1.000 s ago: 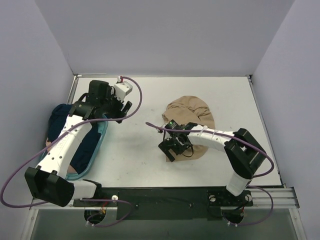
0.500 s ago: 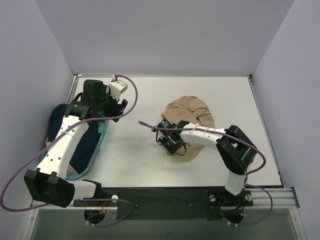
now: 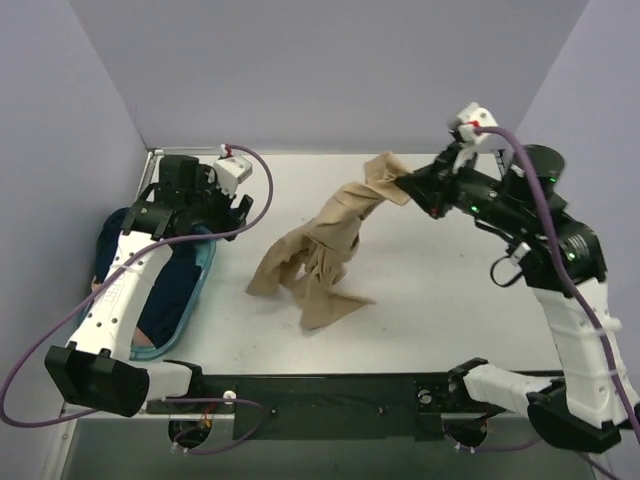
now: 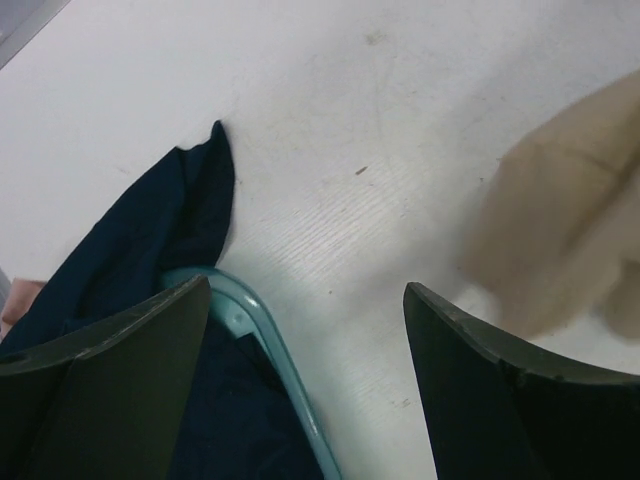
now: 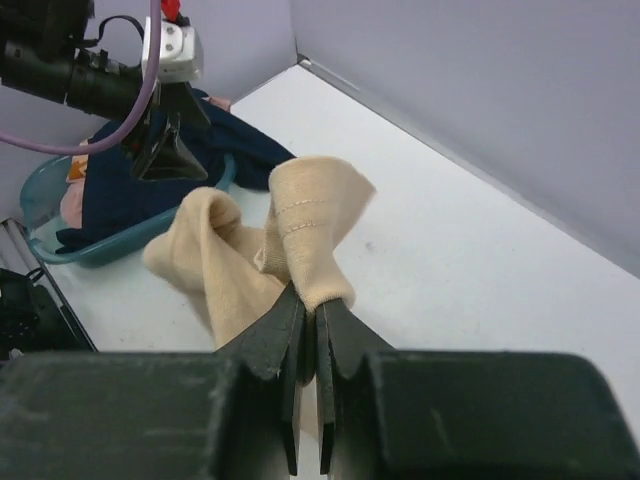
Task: Fold and stack the t-shirts
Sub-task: Flatten out the tshirt
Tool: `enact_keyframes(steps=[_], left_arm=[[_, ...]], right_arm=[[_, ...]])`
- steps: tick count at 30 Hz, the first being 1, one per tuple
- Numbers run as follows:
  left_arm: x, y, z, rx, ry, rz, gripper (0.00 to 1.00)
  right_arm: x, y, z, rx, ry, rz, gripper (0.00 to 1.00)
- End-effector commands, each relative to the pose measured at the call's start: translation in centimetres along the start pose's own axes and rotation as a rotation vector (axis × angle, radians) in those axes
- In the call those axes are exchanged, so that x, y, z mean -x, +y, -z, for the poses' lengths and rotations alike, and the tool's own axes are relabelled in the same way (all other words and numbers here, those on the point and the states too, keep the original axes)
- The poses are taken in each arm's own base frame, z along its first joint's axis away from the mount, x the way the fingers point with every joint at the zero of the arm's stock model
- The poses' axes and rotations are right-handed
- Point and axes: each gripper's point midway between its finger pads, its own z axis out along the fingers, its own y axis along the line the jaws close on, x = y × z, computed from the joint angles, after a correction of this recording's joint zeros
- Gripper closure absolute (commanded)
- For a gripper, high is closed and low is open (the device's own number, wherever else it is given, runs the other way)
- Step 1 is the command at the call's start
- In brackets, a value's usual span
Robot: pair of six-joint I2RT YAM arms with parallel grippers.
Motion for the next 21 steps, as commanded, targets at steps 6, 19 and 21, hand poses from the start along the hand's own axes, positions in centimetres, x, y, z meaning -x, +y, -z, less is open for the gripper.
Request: enact_keyframes(steps=[6,19,21], left_arm=[[1.3,-9.6,-1.9,-0.277,0.022,-0.202,0.1],[-8.1,-28.9,-1.6,-0.691,0.272,-0.682,0.19],[-7.7,-32.4,-1.3,-0.748,0.269,-0.693,0.17]], right_arm=[[-9.0,-8.6,3.1,-0.121,0.095,-0.393,1.0],[-18.8,-15.3,1.8,-0.406,0.28,-0.614,1.0],[-19.8,-16.5,2.1,-0.459,0.294,-0.64,1.0]])
